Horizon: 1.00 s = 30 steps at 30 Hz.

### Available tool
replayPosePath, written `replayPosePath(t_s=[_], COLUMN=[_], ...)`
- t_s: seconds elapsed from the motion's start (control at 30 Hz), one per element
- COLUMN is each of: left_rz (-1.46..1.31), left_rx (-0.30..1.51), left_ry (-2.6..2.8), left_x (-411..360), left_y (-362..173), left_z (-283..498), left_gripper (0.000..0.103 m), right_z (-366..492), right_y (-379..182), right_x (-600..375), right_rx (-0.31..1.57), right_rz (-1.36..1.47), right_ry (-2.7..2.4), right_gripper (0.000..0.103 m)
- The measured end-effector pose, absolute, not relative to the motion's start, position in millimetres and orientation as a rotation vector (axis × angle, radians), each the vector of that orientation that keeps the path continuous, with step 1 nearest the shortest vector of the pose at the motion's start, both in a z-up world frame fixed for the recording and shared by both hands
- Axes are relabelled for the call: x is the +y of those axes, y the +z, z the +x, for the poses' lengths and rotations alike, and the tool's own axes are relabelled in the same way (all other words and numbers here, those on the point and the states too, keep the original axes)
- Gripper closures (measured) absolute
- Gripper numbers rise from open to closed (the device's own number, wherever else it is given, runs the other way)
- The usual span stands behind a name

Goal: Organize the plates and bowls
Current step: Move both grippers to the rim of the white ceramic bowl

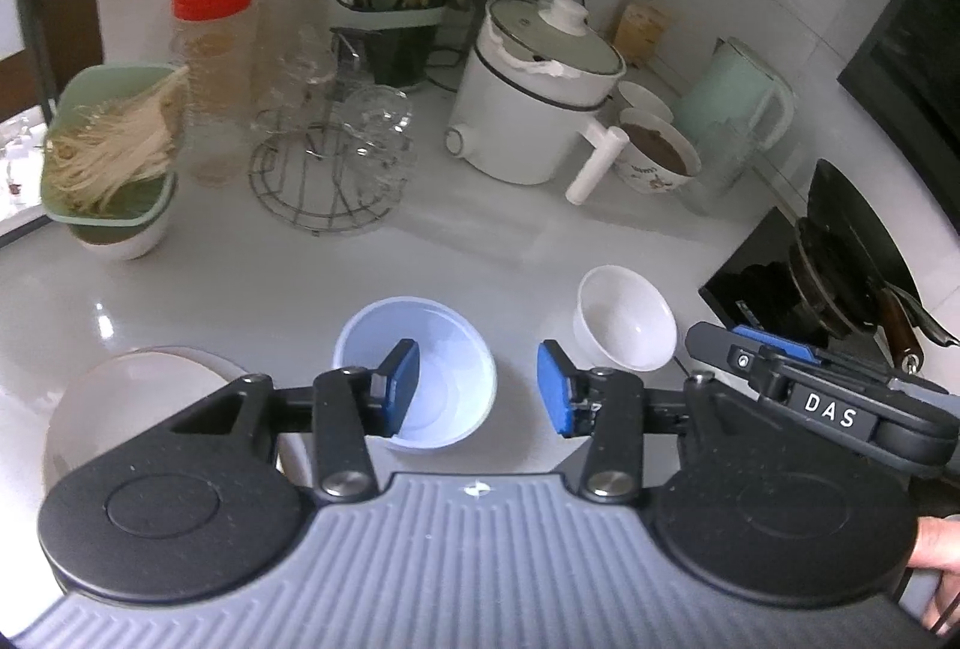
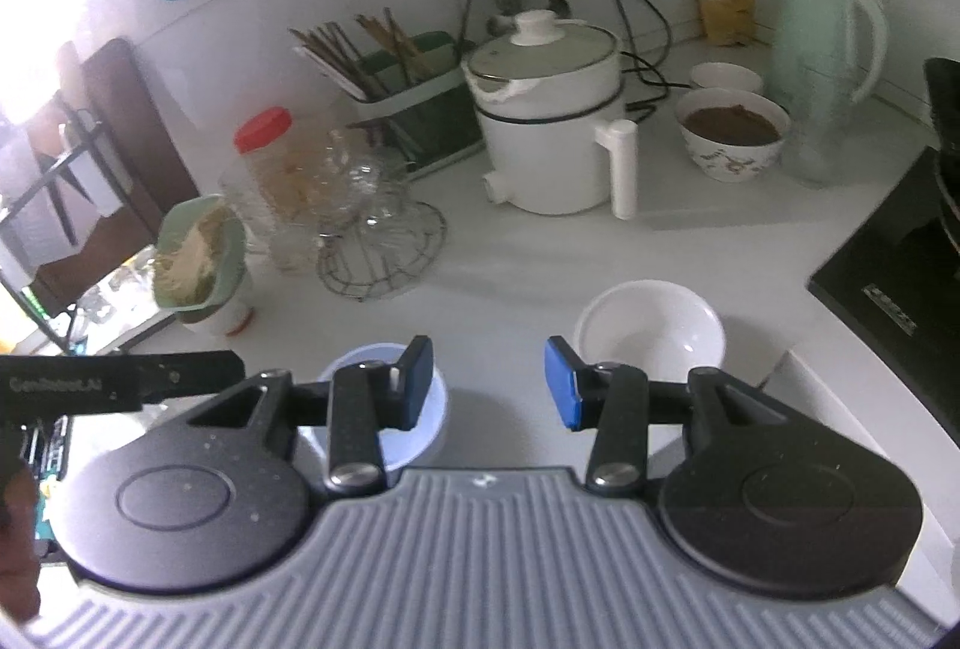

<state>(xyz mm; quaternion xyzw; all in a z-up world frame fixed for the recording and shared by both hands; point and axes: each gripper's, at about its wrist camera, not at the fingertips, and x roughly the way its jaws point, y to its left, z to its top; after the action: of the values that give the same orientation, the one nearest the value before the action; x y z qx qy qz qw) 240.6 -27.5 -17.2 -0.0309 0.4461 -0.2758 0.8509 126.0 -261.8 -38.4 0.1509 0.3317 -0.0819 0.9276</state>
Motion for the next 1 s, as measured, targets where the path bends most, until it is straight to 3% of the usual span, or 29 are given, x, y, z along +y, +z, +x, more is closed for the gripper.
replayPosePath(t_s=[0.4, 1.0], left_rz=[0.010, 0.066], left_rx=[0.948, 1.044], left_ry=[-0.638, -0.693], left_x=[-81, -185], left_y=[-31, -89], left_z=[252, 303], left_gripper=[0.047, 0.047], right_z=[123, 161], right_y=[-55, -102], right_x=[-298, -365], right_rx=[0.695, 0.750], right_rz=[0.326, 0.328], right_ry=[-0.262, -0.308], right_gripper=[0.059, 0.059])
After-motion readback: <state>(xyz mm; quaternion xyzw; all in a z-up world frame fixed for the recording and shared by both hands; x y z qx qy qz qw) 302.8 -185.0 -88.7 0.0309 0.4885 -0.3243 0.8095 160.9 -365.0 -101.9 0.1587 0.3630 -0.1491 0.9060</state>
